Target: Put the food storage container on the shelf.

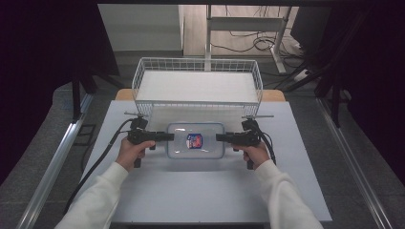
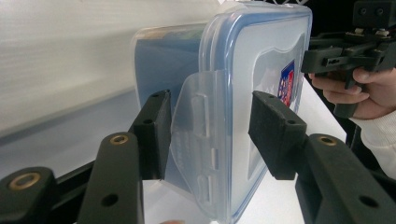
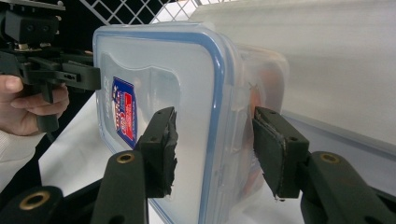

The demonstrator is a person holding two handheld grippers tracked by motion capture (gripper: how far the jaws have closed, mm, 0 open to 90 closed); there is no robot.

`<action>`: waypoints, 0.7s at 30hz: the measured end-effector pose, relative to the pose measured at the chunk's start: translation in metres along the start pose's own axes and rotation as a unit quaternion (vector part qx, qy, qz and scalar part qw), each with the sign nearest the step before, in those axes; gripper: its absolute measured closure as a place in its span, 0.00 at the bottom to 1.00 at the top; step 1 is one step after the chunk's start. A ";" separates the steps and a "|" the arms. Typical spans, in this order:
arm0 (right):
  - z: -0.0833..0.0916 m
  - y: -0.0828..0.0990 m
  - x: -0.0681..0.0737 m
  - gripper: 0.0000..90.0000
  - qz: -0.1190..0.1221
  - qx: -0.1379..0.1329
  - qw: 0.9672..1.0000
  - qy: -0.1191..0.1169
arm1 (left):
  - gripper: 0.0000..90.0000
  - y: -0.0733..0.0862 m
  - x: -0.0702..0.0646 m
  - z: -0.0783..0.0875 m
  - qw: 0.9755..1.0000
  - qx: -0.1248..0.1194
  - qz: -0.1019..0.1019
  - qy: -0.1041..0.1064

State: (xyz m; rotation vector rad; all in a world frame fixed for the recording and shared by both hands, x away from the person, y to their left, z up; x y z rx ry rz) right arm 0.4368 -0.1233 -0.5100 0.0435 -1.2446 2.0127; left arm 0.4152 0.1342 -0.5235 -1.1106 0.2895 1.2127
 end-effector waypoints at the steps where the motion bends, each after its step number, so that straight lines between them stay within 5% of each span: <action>1: 0.000 0.000 0.000 0.56 0.000 0.000 1.000 0.000 | 0.55 0.000 0.000 0.000 1.000 0.000 0.000 0.000; 9: -0.009 0.003 -0.012 0.56 -0.004 -0.001 1.000 0.003 | 0.55 -0.003 0.010 -0.009 1.000 -0.003 0.003 0.000; 12: -0.011 0.002 -0.014 0.55 -0.010 -0.010 1.000 0.008 | 0.55 -0.005 0.013 -0.011 1.000 -0.015 0.023 0.001; 21: -0.017 0.002 -0.017 0.53 -0.032 -0.037 0.998 0.034 | 0.54 -0.007 0.021 -0.015 0.999 -0.029 0.043 0.005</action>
Point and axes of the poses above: each handheld gripper's, and its own axes: z roughly backward along the jaws, y roughly out of its underside, x roughly to its left, the point moved 8 cm from there along -z, roughly forward along the jaws, and after that the axes turned 10 degrees about z, right-handed, at the moved point
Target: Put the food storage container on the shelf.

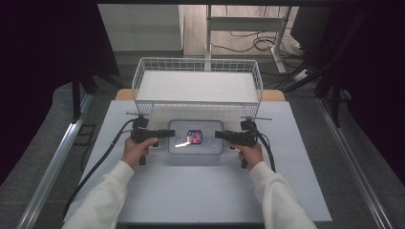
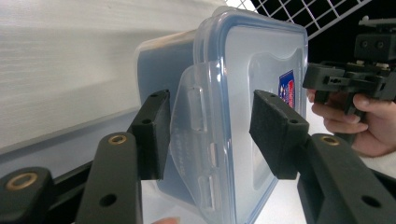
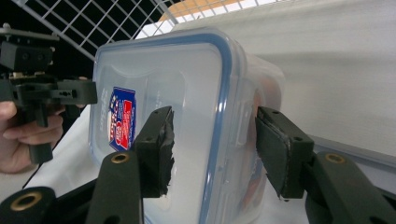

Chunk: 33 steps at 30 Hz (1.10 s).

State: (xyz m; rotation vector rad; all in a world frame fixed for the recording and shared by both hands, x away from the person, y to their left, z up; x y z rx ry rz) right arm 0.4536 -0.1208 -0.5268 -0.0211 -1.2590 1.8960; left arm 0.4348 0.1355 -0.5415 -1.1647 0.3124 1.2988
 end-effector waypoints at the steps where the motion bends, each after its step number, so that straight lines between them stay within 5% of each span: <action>1: -0.001 0.000 0.000 0.53 -0.002 -0.004 1.000 0.003 | 0.54 0.000 0.000 0.000 1.000 0.000 0.000 0.000; 11: -0.008 -0.001 -0.006 0.51 -0.040 -0.024 0.999 0.020 | 0.53 -0.004 0.006 -0.006 1.000 -0.015 0.023 0.000; 20: -0.011 -0.001 -0.009 0.50 -0.050 -0.030 0.998 0.027 | 0.53 -0.006 0.008 -0.008 0.999 -0.021 0.026 -0.004; 29: -0.013 -0.001 -0.008 0.42 -0.031 -0.035 0.998 0.048 | 0.44 -0.008 0.008 -0.007 0.999 -0.036 0.029 -0.012; 33: -0.008 -0.001 -0.003 0.39 -0.018 -0.032 0.997 0.062 | 0.38 -0.004 0.005 0.000 0.999 -0.037 0.003 -0.034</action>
Point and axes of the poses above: each handheld gripper's, and its own axes: z roughly backward along the jaws, y roughly out of its underside, x roughly to its left, the point moved 8 cm from there along -z, roughly forward along the jaws, and after that the axes turned 10 degrees about z, right-handed, at the moved point
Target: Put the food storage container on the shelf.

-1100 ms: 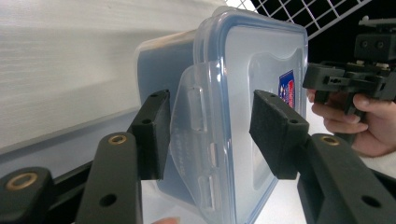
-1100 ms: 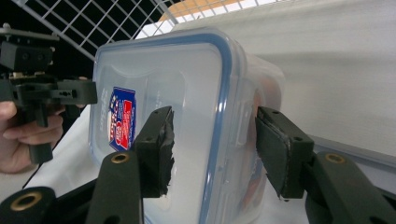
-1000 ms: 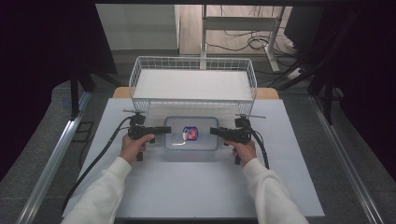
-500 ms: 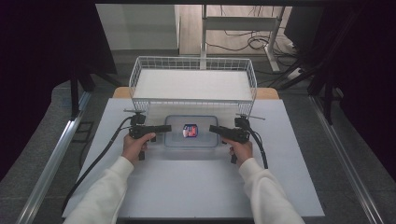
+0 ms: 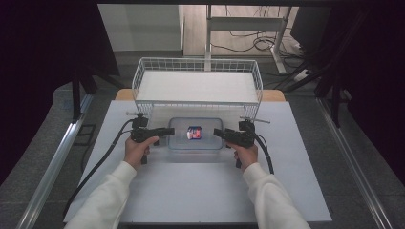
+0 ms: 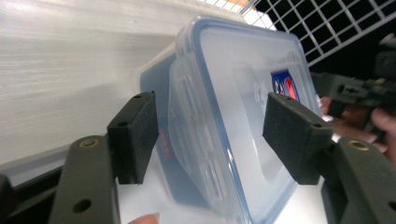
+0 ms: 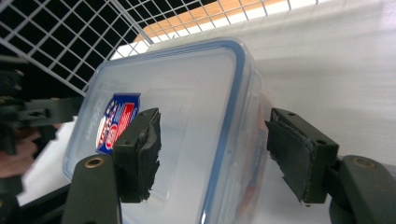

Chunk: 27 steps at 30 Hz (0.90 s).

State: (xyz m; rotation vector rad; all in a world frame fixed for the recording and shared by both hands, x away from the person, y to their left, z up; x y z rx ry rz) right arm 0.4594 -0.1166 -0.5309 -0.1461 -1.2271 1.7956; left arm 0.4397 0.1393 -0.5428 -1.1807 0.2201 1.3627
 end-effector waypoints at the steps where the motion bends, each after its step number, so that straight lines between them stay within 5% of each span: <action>1: 0.000 0.000 0.000 0.39 0.000 0.000 1.000 0.000 | 0.38 0.000 0.000 0.000 1.000 0.000 0.000 0.000; 2: 0.007 -0.001 0.002 0.40 0.023 -0.010 1.000 0.011 | 0.37 0.003 -0.001 0.006 1.000 -0.001 -0.014 -0.007; 5: 0.014 -0.001 0.005 0.40 0.034 -0.012 0.999 0.013 | 0.36 0.007 -0.004 0.010 1.000 0.000 -0.021 -0.007; 12: 0.043 0.005 0.014 0.42 0.109 0.004 0.994 0.025 | 0.36 0.028 -0.013 0.025 0.996 0.020 -0.082 -0.034; 14: 0.053 0.012 0.021 0.40 0.149 0.023 0.988 0.036 | 0.36 0.038 -0.016 0.033 0.992 0.028 -0.115 -0.050; 18: 0.060 0.024 0.035 0.43 0.198 0.046 0.978 0.038 | 0.36 0.050 -0.021 0.045 0.989 0.033 -0.132 -0.050; 19: 0.060 0.024 0.035 0.43 0.198 0.046 0.978 0.038 | 0.36 0.050 -0.021 0.045 0.989 0.033 -0.132 -0.050; 20: 0.061 0.030 0.045 0.49 0.217 0.052 0.974 0.031 | 0.36 0.057 -0.024 0.051 0.988 0.036 -0.143 -0.052; 21: 0.061 0.030 0.045 0.49 0.217 0.052 0.974 0.031 | 0.36 0.057 -0.024 0.051 0.988 0.036 -0.143 -0.052; 22: 0.061 0.036 0.052 0.55 0.236 0.061 0.969 0.024 | 0.36 0.064 -0.027 0.056 0.987 0.040 -0.150 -0.051; 24: 0.060 0.039 0.055 0.58 0.242 0.067 0.968 0.025 | 0.35 0.069 -0.028 0.059 0.985 0.043 -0.157 -0.052; 26: 0.058 0.047 0.061 0.80 0.275 0.081 0.957 0.040 | 0.35 0.076 -0.029 0.063 0.984 0.046 -0.163 -0.056; 27: 0.057 0.048 0.063 0.85 0.278 0.084 0.956 0.037 | 0.36 0.081 -0.030 0.066 0.983 0.040 -0.169 -0.066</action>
Point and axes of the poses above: each handheld gripper's, and its own axes: z roughly backward along the jaws, y roughly out of its underside, x roughly to its left, the point moved 8 cm from there along -z, roughly forward along the jaws, and after that the axes turned 10 degrees about z, right-handed, at the moved point
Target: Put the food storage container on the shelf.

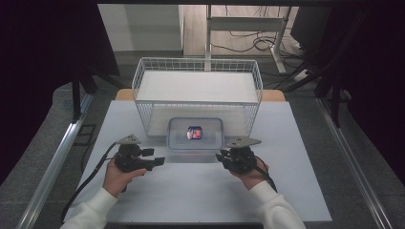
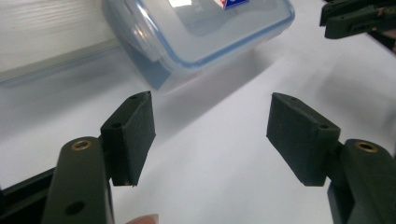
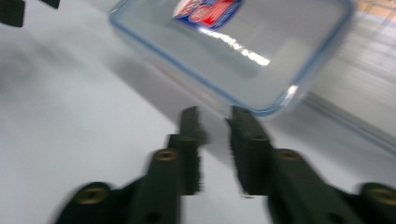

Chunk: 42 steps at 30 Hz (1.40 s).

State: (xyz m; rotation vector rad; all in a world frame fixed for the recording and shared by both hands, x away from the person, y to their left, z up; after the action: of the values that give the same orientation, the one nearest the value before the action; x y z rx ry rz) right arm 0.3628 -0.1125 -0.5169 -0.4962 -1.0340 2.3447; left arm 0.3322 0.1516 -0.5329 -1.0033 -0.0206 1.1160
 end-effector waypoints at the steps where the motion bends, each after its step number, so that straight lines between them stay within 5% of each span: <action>1: -0.001 0.000 0.003 0.89 0.003 0.002 1.000 -0.006 | 0.36 0.003 -0.002 0.001 1.000 0.001 -0.001 -0.001; 4: -0.008 0.001 0.011 0.98 0.019 0.013 1.000 -0.019 | 0.36 0.010 -0.007 0.002 1.000 0.014 -0.012 0.001; 12: -0.034 -0.001 0.031 0.99 0.051 0.040 0.997 -0.036 | 0.36 0.019 -0.010 0.007 0.999 0.024 -0.024 -0.003; 18: -0.074 0.003 0.031 0.99 0.089 0.090 0.992 -0.004 | 0.36 0.021 -0.007 0.002 0.999 0.033 -0.027 -0.009; 22: -0.084 0.004 0.029 0.99 0.101 0.101 0.990 0.008 | 0.35 0.022 -0.006 0.001 0.999 0.034 -0.025 -0.011; 33: -0.095 -0.002 0.024 0.99 0.090 0.093 0.991 0.017 | 0.35 0.021 -0.003 0.003 0.999 0.034 -0.025 -0.015; 42: -0.099 -0.026 0.006 0.99 0.064 0.059 0.996 0.027 | 0.35 0.022 -0.001 0.002 0.999 0.036 -0.021 -0.016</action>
State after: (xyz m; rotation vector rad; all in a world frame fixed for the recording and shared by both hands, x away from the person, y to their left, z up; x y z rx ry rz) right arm 0.4178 -0.0376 -0.5613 -0.5937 -0.8543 2.4735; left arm 0.3148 0.1538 -0.5464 -0.9161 -0.0267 1.0882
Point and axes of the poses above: each handheld gripper's, and its own axes: z roughly backward along the jaws, y roughly out of its underside, x roughly to its left, the point moved 8 cm from there along -z, roughly forward along the jaws, and after that the axes turned 10 degrees about z, right-handed, at the moved point
